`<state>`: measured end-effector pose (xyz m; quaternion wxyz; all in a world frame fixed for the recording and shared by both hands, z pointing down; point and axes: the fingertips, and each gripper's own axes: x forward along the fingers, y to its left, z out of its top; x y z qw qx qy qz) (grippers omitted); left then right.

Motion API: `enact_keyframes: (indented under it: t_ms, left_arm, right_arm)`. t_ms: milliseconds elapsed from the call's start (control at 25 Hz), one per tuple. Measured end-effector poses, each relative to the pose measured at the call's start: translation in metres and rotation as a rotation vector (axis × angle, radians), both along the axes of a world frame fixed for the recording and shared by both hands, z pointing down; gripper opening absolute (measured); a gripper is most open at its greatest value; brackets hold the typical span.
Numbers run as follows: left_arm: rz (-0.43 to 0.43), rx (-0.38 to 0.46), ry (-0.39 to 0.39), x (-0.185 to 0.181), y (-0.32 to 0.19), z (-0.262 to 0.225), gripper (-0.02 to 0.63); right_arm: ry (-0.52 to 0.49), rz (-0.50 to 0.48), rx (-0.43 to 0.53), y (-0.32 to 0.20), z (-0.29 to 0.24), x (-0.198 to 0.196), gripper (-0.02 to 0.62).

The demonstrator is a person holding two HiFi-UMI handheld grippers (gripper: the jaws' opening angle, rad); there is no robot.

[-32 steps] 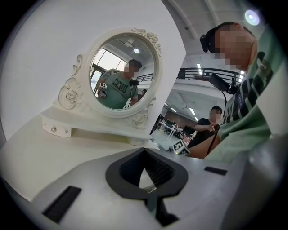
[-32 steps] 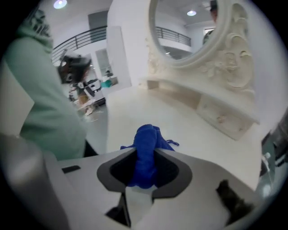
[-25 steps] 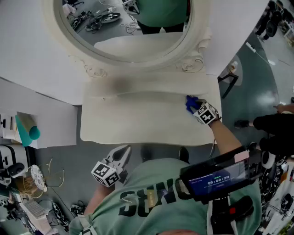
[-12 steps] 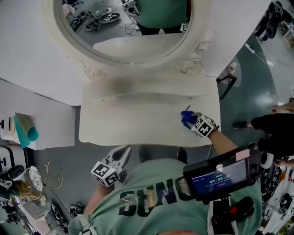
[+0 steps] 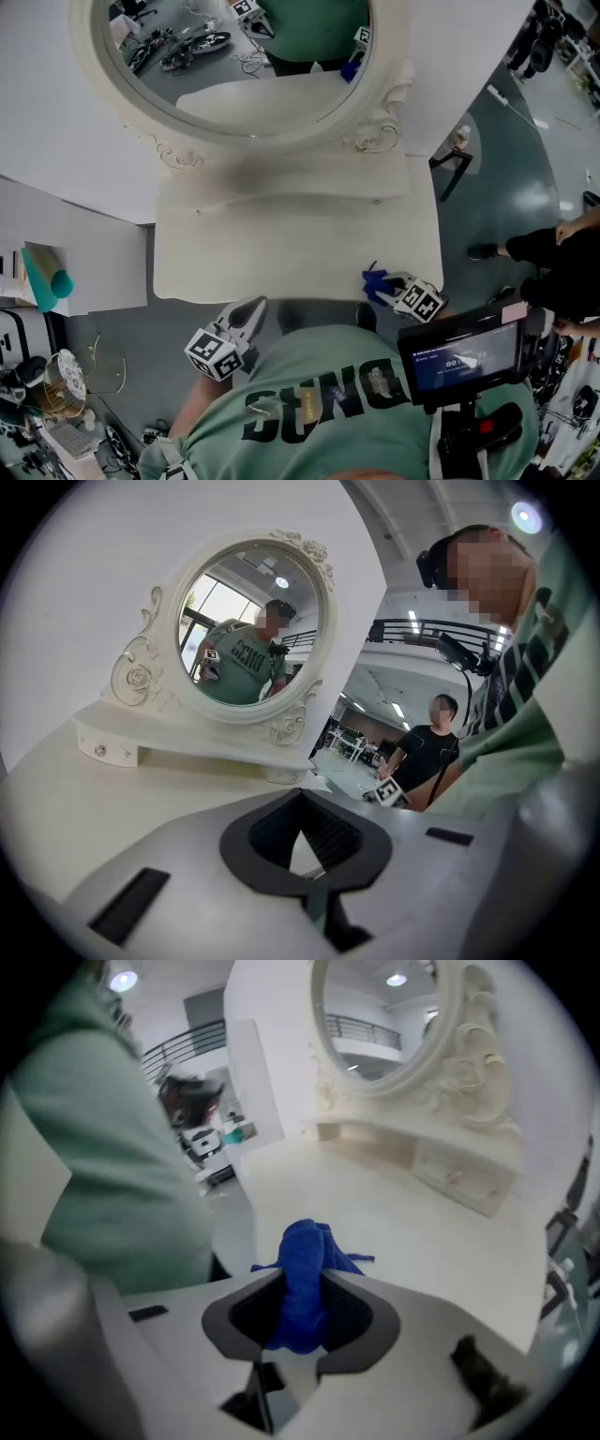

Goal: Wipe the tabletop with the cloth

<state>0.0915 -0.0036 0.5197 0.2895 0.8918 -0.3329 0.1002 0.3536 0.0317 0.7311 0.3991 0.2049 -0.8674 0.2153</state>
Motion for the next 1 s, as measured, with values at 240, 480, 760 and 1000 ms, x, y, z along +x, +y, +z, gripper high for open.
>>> enact_keyframes:
  t_ms: [240, 480, 760, 1000]
  left_arm:
    - [-0.025, -0.009, -0.031, -0.005, 0.009, -0.002, -0.002]
    - [-0.060, -0.025, -0.057, -0.022, 0.014, 0.000, -0.002]
    - [-0.029, -0.020, -0.041, -0.013, 0.004, 0.005, -0.002]
    - [0.052, -0.011, -0.019, 0.018, -0.011, 0.006, -0.002]
  right_arm:
    - [0.107, 0.285, 0.143, -0.185, -0.004, 0.101, 0.107]
    - [0.185, 0.283, 0.118, -0.224, 0.022, 0.114, 0.110]
    - [0.161, 0.081, 0.048, -0.133, 0.027, 0.072, 0.107]
    - [0.096, -0.102, -0.046, 0.046, 0.023, 0.035, 0.107]
